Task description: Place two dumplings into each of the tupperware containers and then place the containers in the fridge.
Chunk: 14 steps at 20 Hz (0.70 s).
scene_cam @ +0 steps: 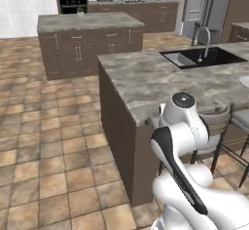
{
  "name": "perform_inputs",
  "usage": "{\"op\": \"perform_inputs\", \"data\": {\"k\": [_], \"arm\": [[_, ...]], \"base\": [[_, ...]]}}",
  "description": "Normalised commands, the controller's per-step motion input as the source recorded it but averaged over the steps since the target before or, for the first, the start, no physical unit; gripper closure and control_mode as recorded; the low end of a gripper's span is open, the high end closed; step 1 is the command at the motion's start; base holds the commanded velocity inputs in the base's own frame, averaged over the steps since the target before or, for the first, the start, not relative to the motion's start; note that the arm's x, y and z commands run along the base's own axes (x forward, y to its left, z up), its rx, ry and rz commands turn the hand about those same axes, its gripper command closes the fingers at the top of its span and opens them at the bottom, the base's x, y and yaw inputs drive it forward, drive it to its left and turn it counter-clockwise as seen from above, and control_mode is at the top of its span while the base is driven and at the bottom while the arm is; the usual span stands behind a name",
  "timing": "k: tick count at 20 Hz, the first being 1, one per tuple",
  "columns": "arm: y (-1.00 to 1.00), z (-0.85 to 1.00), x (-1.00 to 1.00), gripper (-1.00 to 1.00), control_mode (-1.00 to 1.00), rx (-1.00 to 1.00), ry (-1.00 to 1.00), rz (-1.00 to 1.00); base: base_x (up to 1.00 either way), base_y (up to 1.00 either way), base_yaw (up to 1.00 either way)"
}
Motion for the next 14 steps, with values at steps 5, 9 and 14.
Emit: {"op": "perform_inputs", "data": {"k": [5, 9, 14], "arm": [[0.00, 0.00, 0.00, 1.00, 1.00, 0.00, 0.00, 0.00], [0.00, 0.00, 0.00, 1.00, 1.00, 0.00, 0.00, 0.00], [0.00, 0.00, 0.00, 1.00, 1.00, 0.00, 0.00, 0.00]], "base": [[0.03, 0.98, -0.10], [0.32, 1.00, -0.11], [0.81, 0.97, -0.11]]}}
